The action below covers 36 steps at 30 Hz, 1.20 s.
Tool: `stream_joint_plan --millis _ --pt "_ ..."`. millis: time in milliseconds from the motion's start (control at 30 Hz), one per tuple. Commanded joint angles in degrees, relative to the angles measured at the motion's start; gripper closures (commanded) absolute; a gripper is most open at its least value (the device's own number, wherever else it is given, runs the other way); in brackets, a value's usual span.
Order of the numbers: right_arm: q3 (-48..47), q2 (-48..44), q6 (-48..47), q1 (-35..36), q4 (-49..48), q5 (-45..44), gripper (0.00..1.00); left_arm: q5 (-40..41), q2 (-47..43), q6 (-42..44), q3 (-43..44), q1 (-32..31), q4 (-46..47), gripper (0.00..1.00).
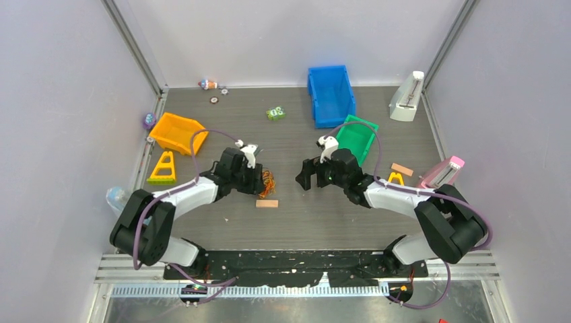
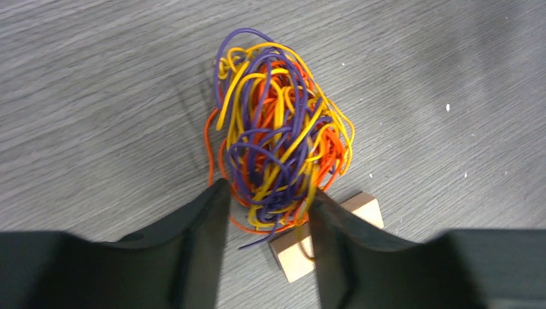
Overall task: Untangle the cables
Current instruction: Move the cable to the center of the board.
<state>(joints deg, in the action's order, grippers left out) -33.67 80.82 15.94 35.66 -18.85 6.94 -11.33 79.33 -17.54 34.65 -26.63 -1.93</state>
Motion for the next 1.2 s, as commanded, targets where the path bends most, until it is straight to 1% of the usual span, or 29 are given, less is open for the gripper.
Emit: stream_joint_plan --millis 0,33,67,100,233,267,367,433,500,600,667,800,900,1000,1067,1167 --pt "-2.7 0.8 -0.8 0.9 -1.9 1.5 0.00 -5.1 4.5 1.5 4.5 -0.3 -2.2 0.66" --pt "-2.7 0.8 -0.8 1.0 -1.9 1.4 0.00 -6.2 5.6 1.7 5.1 -0.3 -2.5 0.83" --pt "-2.7 0.8 -0.8 1.0 -2.0 1.4 0.00 -7.0 6.8 1.7 5.8 -0.3 -2.9 0.95" --pt "-2.5 0.8 -0.4 1.1 -2.1 1.3 0.00 -7.6 7.7 1.7 6.4 -0.3 -3.5 1.00" --pt "-3.1 0.9 2.7 1.1 -3.0 0.4 0.00 -10.4 7.7 0.7 6.3 -0.2 -0.5 1.00" --pt "-3.8 1.2 3.4 1.1 -1.9 -0.1 0.02 -11.1 7.7 0.3 6.8 -0.2 -0.3 1.00" --pt "-8.5 2.1 5.5 1.1 0.4 -0.3 0.04 -14.2 8.7 -1.6 10.4 -0.3 0.0 1.00" --pt "-9.3 2.5 6.3 1.1 -0.4 -0.5 0.05 -15.9 10.0 -3.4 12.9 -0.2 1.4 1.00" --pt "-7.9 2.9 6.4 1.1 -4.3 -0.9 0.10 -15.3 11.2 -6.2 13.5 -0.3 6.9 1.00" --pt "-2.9 3.3 6.4 1.1 -14.3 -2.9 0.13 -15.9 13.3 -9.6 11.6 -0.2 16.8 1.00" --pt "-0.1 4.0 6.7 1.1 -18.7 -2.0 0.14 -17.6 15.1 -10.9 10.9 -0.2 21.5 1.00" --pt "-2.0 6.0 6.8 1.1 -17.1 0.3 0.21 -22.1 18.1 -14.6 9.8 -0.1 27.9 1.00" --pt "-3.5 7.5 7.0 1.2 -16.1 0.8 0.23 -23.1 18.3 -14.2 10.6 -0.2 27.3 1.00" --pt "-5.8 8.9 7.1 1.1 -12.8 -0.1 0.24 -22.3 18.3 -12.1 12.0 -0.3 23.0 1.00" --pt "-8.4 10.6 7.1 1.1 -9.2 -2.1 0.30 -22.0 18.2 -11.5 12.4 -0.3 21.8 1.00" --pt "-11.8 13.8 6.3 1.1 -5.2 -1.3 0.35 -22.3 18.4 -11.1 13.3 -0.3 19.6 1.00"
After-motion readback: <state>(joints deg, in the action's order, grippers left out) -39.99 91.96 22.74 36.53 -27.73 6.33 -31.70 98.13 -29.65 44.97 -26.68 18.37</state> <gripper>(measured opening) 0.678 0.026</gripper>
